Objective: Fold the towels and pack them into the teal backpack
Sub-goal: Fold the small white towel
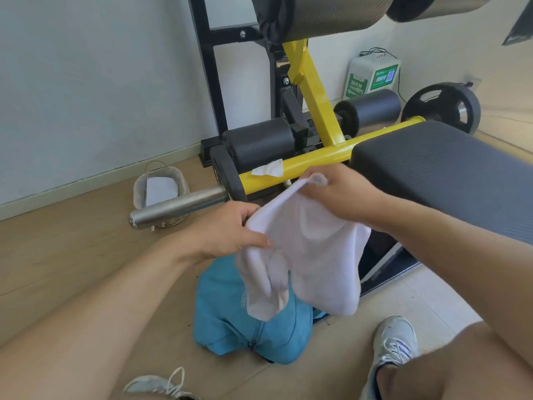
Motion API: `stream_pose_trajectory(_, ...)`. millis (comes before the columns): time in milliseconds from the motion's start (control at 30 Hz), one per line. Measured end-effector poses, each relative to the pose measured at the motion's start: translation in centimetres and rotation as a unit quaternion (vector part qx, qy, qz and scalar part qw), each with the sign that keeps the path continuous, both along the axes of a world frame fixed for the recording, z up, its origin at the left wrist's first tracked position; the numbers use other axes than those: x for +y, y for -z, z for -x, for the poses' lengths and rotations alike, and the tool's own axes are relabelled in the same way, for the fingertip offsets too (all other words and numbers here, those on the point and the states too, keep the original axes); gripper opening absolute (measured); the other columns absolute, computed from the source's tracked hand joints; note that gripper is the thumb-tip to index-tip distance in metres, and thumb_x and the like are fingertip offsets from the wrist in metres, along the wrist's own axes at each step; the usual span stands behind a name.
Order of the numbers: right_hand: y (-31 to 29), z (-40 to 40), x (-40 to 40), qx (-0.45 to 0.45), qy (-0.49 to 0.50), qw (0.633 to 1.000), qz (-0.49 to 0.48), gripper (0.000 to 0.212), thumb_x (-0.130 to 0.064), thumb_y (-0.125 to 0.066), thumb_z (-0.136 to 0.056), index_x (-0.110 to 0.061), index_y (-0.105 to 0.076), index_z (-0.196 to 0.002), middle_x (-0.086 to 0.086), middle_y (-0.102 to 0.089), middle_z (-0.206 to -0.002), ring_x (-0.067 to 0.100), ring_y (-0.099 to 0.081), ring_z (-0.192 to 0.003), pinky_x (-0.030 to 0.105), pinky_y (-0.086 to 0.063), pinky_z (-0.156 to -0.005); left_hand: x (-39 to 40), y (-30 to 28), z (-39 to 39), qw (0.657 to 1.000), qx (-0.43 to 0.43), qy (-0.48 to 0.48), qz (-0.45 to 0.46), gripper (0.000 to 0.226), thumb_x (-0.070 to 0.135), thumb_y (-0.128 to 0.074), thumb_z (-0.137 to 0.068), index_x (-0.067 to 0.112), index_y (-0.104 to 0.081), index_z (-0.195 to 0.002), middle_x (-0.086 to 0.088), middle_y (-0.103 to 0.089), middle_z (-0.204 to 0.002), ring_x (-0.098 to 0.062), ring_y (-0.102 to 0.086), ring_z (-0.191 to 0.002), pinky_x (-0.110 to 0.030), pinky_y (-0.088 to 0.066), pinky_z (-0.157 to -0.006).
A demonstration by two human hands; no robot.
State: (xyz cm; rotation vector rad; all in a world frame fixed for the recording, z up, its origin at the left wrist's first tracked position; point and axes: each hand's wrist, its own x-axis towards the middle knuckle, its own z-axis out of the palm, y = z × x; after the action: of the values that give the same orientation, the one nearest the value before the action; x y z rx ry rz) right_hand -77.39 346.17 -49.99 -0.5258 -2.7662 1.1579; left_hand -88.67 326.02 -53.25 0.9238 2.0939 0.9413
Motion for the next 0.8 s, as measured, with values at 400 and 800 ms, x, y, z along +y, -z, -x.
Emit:
stream_pose_trajectory(400, 0.2, 0.1, 4.3, 0.177, 0.357, 0.902, 0.165, 0.024, -0.025, -0.048, -0.100, -0.017, -0.065, -0.115, 0.007, -0.067, -0.104, 0.029, -0.065, -0.102, 0.038, -0.051, -0.083, -1.7, 0.6, 1.3, 0.978, -0.139, -0.045, 0.152, 0.046, 0.032, -0.091, -0.073, 0.016, -0.074, -0.112, -0.001, -0.079, -0.106, -0.022, -0.074, -0.104, -0.044, -0.054, -0.103)
stream_pose_trajectory(800, 2.5, 1.3, -2.0, 0.035, 0.194, 0.933, 0.301, 0.016, -0.032, -0.059, -0.102, -0.025, -0.064, -0.115, 0.002, -0.062, -0.112, 0.023, -0.059, -0.108, 0.046, -0.053, -0.100, 0.7, -1.4, -0.4, 0.894, -0.372, -0.222, -0.115, 0.035, 0.009, -0.073, -0.085, 0.008, -0.070, -0.119, -0.007, -0.077, -0.093, -0.018, -0.074, -0.078, -0.028, -0.061, -0.069)
